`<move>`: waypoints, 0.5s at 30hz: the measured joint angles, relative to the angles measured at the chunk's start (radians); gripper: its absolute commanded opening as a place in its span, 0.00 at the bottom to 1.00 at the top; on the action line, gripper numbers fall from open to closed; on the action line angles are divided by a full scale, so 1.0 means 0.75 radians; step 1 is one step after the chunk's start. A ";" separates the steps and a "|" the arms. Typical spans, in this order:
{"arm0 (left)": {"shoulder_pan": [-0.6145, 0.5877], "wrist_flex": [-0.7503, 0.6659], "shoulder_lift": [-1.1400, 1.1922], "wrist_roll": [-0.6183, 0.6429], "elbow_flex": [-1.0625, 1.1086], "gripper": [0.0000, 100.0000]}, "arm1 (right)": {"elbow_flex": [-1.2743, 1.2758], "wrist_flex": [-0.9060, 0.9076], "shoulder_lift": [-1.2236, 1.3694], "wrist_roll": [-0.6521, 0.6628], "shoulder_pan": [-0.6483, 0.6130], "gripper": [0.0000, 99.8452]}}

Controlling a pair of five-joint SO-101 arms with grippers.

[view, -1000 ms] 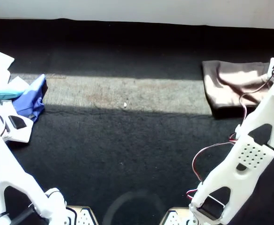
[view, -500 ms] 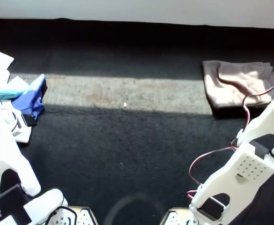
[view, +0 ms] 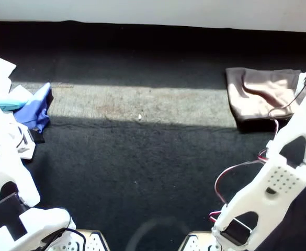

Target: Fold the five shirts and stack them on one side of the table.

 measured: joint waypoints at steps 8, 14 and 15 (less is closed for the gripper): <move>0.002 0.012 0.000 0.000 0.004 0.26 | 0.031 -0.372 0.252 0.002 -0.004 0.05; 0.004 0.012 0.000 0.000 0.004 0.26 | 0.035 -0.423 0.286 0.002 -0.004 0.07; 0.006 0.012 0.000 0.000 0.004 0.26 | 0.037 -0.423 0.286 0.002 -0.004 0.09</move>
